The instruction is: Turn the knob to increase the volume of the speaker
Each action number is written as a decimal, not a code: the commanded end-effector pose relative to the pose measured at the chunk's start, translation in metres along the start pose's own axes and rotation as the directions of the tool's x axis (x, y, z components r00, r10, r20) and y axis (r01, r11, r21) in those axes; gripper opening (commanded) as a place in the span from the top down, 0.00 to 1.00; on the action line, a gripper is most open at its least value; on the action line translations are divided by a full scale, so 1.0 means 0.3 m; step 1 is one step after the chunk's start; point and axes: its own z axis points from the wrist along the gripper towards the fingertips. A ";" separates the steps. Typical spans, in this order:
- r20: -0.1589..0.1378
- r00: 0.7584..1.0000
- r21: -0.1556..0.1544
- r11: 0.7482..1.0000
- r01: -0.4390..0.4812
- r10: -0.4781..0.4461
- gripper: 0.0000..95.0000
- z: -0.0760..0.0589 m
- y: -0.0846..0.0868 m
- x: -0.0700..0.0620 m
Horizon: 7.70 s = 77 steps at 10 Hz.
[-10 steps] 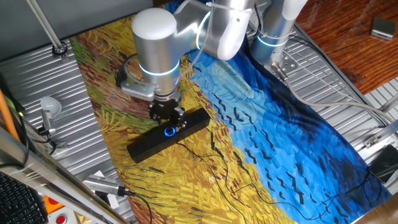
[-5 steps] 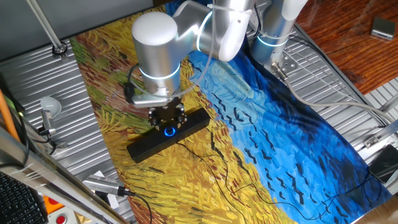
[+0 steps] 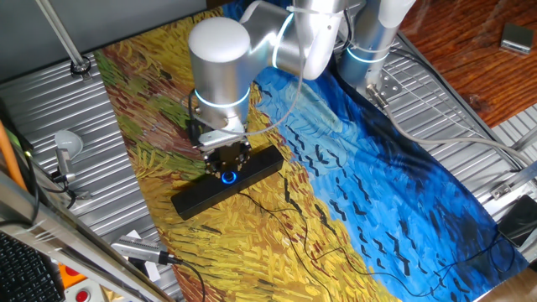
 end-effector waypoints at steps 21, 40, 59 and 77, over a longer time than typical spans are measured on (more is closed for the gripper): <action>-0.003 0.989 -0.048 0.988 0.149 -0.149 0.60 0.052 0.023 0.027; -0.025 0.991 0.007 0.992 0.129 -0.129 1.00 0.153 0.031 0.016; -0.034 0.982 0.008 0.982 -0.188 0.188 1.00 0.173 0.033 0.016; -0.072 0.412 0.024 0.415 -0.910 0.908 1.00 0.173 0.033 0.016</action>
